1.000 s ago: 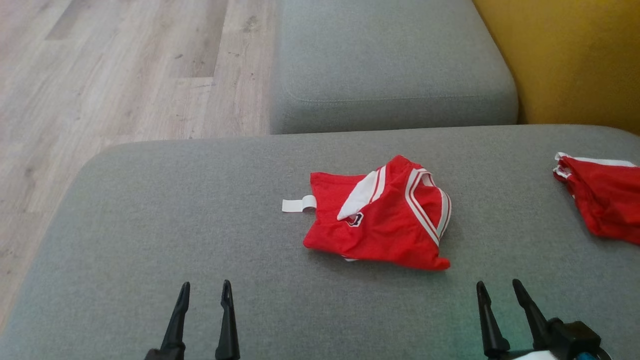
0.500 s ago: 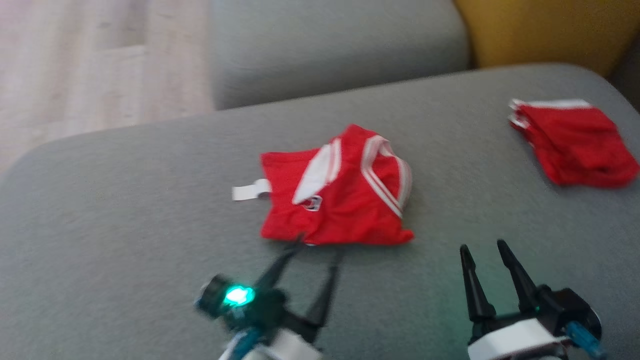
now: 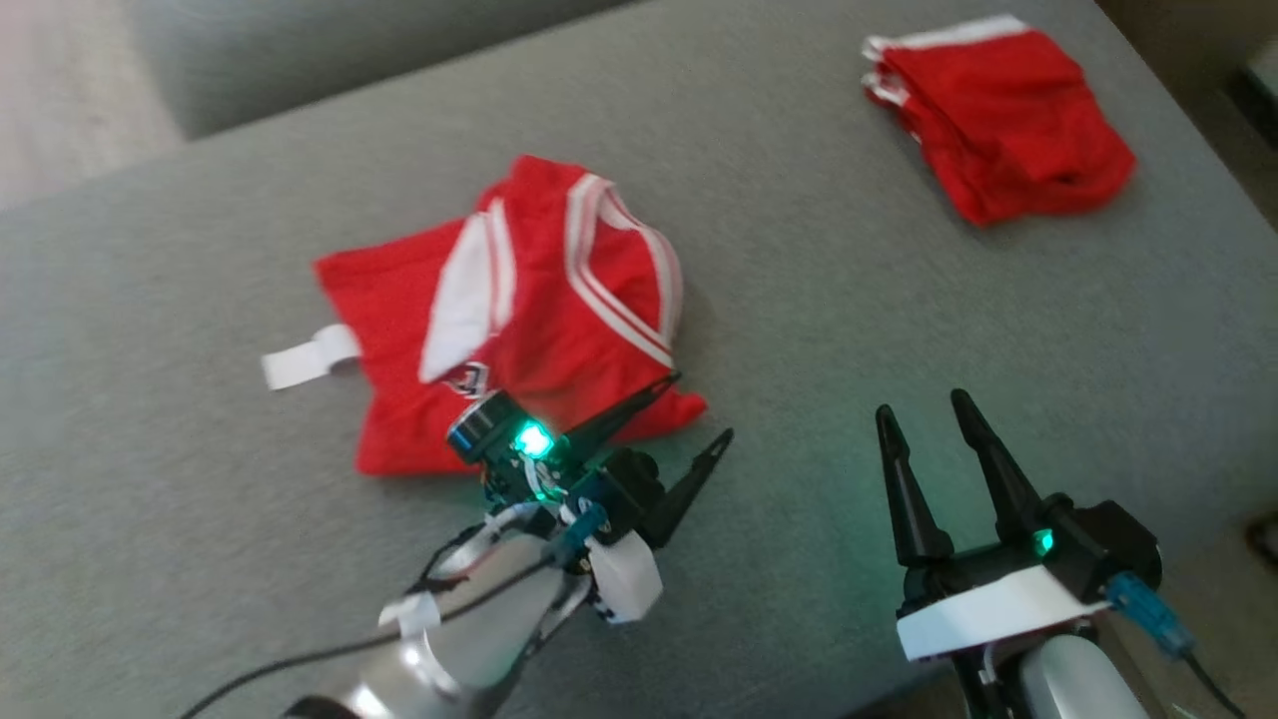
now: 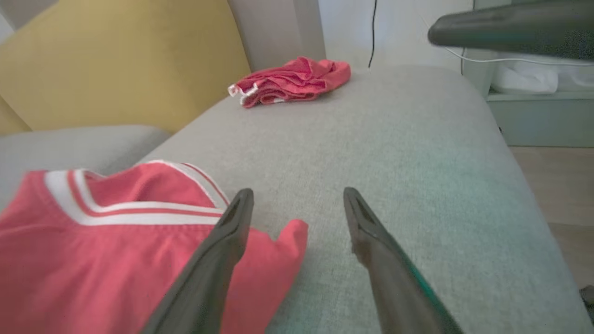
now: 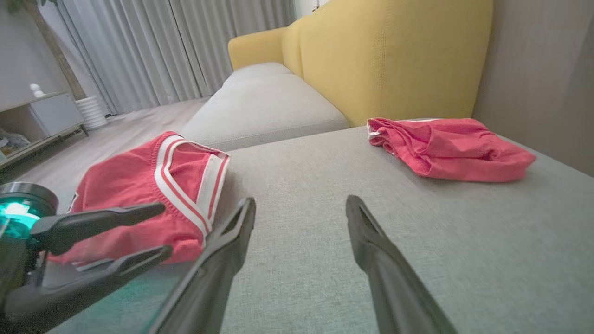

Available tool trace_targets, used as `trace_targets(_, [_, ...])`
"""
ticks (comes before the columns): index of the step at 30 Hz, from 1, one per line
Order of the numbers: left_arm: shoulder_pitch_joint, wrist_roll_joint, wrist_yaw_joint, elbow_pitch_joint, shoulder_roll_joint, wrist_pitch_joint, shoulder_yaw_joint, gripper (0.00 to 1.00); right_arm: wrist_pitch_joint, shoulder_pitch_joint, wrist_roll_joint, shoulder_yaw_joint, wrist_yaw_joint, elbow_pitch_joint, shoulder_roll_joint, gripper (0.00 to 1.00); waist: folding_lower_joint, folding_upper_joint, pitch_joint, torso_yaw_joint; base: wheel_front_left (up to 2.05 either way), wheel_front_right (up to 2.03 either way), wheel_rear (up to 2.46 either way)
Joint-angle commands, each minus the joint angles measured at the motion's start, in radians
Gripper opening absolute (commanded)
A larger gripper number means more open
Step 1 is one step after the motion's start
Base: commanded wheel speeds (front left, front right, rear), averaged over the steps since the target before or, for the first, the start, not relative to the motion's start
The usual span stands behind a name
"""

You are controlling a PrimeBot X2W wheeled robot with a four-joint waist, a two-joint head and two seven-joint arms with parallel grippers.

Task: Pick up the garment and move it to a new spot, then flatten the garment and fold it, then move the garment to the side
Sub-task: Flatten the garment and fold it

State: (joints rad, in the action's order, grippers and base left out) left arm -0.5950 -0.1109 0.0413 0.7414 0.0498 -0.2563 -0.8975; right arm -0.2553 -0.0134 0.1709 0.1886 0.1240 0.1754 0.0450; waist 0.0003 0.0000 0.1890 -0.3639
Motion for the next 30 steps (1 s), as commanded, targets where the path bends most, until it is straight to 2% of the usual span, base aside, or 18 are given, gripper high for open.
trace_targets(1, [-0.039,-0.021,0.004,0.004,0.000,0.005,0.005,1.00,-0.006,-0.034,0.007,0.025,0.007,-0.028,0.005,1.00,-0.0003,0.0000,0.054,-0.056,0.00,0.00,0.00])
trace_targets(3, [-0.062,-0.057,0.005,0.051,0.000,0.033,-0.020,1.00,-0.006,-0.038,0.008,0.027,0.007,-0.026,0.005,1.00,-0.0003,0.0000,0.059,-0.067,0.00,0.00,0.00])
trace_targets(7, [-0.097,-0.096,-0.039,0.125,0.000,0.062,-0.057,1.00,-0.006,-0.044,0.007,0.028,0.007,-0.024,0.005,1.00,-0.0003,0.0000,0.058,-0.079,0.00,0.00,0.00])
trace_targets(8, [-0.102,-0.107,-0.047,0.134,0.000,0.059,-0.065,0.93,-0.006,-0.044,0.007,0.028,0.007,-0.024,0.005,1.00,-0.0003,0.0000,0.055,-0.080,0.00,0.00,0.00])
trace_targets(9, [-0.107,-0.117,-0.058,0.142,0.000,0.056,-0.072,0.91,-0.006,-0.043,0.005,0.027,0.007,-0.023,0.005,1.00,-0.0003,0.0000,0.052,-0.080,0.00,0.00,0.00])
trace_targets(10, [-0.112,-0.123,-0.068,0.151,0.000,0.054,-0.082,0.82,-0.006,-0.043,0.003,0.029,0.007,-0.023,0.005,1.00,-0.0003,0.0000,0.047,-0.079,0.00,0.00,0.00])
trace_targets(12, [-0.116,-0.144,-0.080,0.168,0.000,0.057,-0.097,0.18,-0.006,-0.044,-0.004,0.035,0.007,-0.019,0.005,1.00,-0.0003,0.0000,0.036,-0.077,0.00,0.00,0.00])
trace_targets(13, [-0.116,-0.144,-0.080,0.168,0.000,0.057,-0.097,0.18,-0.006,-0.044,-0.004,0.035,0.007,-0.019,0.005,1.00,-0.0003,0.0000,0.036,-0.077,0.00,0.00,0.00])
trace_targets(14, [-0.119,-0.163,-0.085,0.188,0.000,0.069,-0.115,0.00,-0.006,-0.045,-0.010,0.041,0.007,-0.015,0.005,1.00,-0.0003,0.0000,0.021,-0.076,0.00,0.00,0.00])
trace_targets(18, [-0.121,-0.221,-0.070,0.176,0.000,0.051,-0.118,0.00,-0.006,-0.044,-0.016,0.042,0.007,-0.014,0.005,1.00,-0.0003,0.0000,-0.003,-0.073,0.00,0.00,0.00])
trace_targets(22, [-0.146,-0.379,-0.018,0.058,0.000,0.013,-0.077,0.00,-0.006,-0.036,-0.019,0.042,0.007,-0.011,0.005,1.00,-0.0003,0.0000,-0.041,-0.072,0.00,0.00,0.00])
trace_targets(26, [-0.254,-0.528,0.000,-0.069,0.000,-0.003,0.009,0.00,-0.006,-0.026,-0.013,0.059,0.007,-0.011,0.005,1.00,-0.0003,0.0000,-0.082,-0.081,0.00,0.00,0.00])
trace_targets(30, [-0.428,-0.556,-0.018,-0.169,0.000,-0.005,0.148,0.00,-0.006,-0.015,-0.014,0.063,0.007,-0.008,0.005,1.00,-0.0003,0.0000,-0.112,-0.077,0.00,0.00,0.00])
